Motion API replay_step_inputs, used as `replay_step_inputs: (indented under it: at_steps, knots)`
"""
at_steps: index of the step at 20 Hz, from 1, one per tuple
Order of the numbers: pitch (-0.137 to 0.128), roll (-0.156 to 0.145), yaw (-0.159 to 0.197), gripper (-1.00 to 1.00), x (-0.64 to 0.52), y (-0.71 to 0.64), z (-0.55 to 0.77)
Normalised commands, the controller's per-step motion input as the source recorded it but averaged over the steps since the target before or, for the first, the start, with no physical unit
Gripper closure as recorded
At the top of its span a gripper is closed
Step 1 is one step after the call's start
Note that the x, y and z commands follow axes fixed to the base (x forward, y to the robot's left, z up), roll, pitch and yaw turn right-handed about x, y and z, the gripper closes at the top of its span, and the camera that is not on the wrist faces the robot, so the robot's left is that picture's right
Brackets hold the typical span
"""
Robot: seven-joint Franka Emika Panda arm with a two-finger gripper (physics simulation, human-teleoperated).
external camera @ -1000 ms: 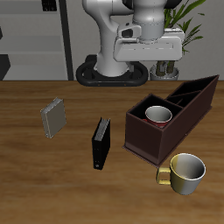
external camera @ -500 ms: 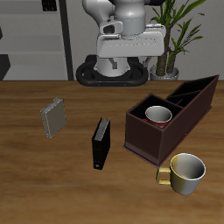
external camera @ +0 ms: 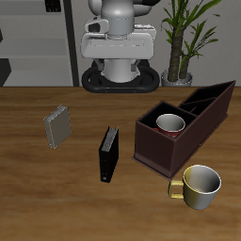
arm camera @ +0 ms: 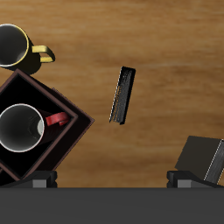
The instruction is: Place the red mug into the left desk caddy's right compartment and place the yellow book into the left desk caddy's back compartment
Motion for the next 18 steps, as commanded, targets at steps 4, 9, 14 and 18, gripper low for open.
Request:
replay_step_inputs:
  at_steps: [4, 9, 14, 18]
  knots:
    - [-0.014, -0.053, 0.016, -1.0, -0.23, -0.68, -0.04]
    - [-0.006, 0.007, -0.003, -1.0, -0.22, -0.4, -0.14]
    - [-0.014, 0.008, -0.012, -1.0, -0.24, -0.25, -0.1]
    - [-0.054, 0.01, -0.01, -1.0, -0.17, -0.36, -0.03]
